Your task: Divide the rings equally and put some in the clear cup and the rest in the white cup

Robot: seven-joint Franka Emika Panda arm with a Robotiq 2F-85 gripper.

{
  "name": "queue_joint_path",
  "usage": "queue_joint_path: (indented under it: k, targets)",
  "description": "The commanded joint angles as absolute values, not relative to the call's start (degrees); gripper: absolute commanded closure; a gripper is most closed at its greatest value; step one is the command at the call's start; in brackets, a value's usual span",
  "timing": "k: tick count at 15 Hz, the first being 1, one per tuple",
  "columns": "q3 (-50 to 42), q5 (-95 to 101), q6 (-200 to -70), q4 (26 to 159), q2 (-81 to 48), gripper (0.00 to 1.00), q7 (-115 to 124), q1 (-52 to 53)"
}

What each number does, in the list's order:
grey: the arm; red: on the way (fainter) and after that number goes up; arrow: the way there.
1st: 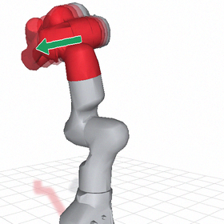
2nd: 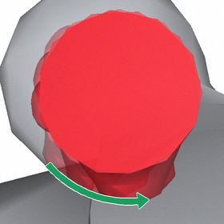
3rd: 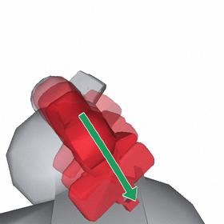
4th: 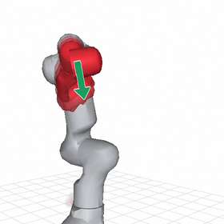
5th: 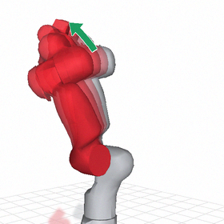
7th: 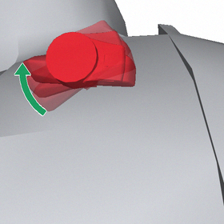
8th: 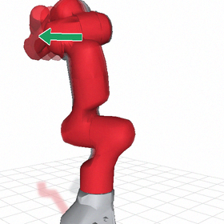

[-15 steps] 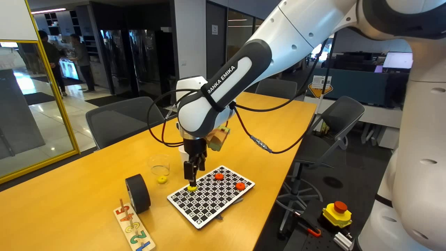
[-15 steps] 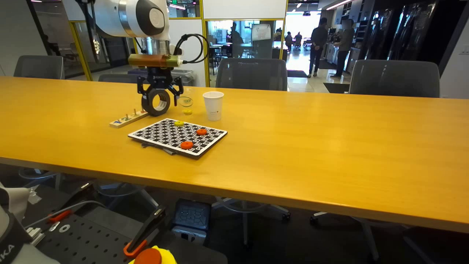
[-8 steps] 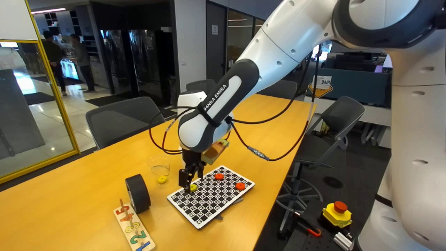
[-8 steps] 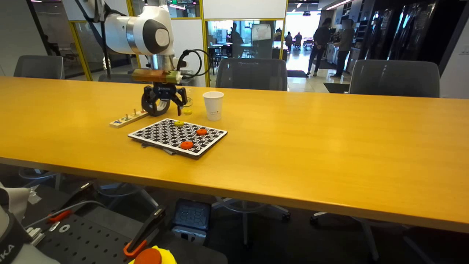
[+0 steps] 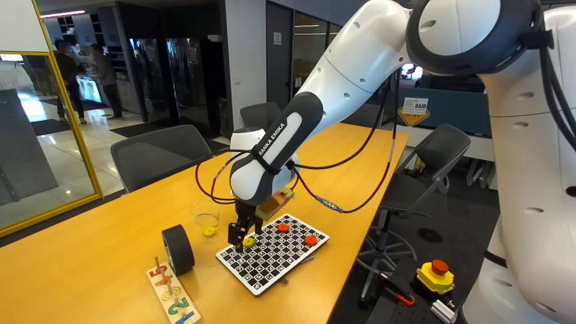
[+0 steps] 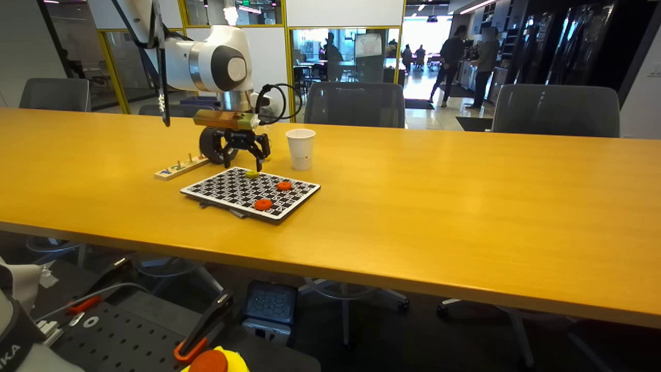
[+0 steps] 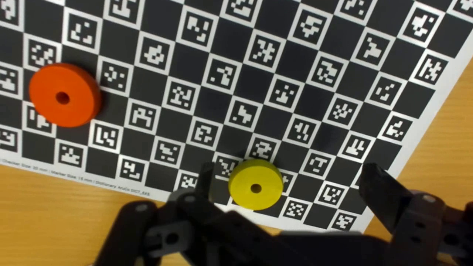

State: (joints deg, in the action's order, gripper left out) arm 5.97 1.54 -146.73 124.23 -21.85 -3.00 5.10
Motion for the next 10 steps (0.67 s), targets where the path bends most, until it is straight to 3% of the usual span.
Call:
queue_joint_path:
  k: [1, 6, 7, 8, 10]
  targets:
    - [4.5, 3.0, -147.8, 121.3, -24.3, 0.0, -0.4, 6.2]
    - [3.6, 3.3, -148.1, 119.1, -26.5, 0.0, 0.7, 6.4]
    - [3.5, 3.2, -148.3, 118.8, -26.8, 0.25, 0.7, 6.3]
    - [3.4, 3.3, -148.5, 118.6, -27.0, 0.26, 0.7, 6.4]
    - [3.2, 3.3, -148.9, 118.4, -27.3, 0.42, 0.9, 6.4]
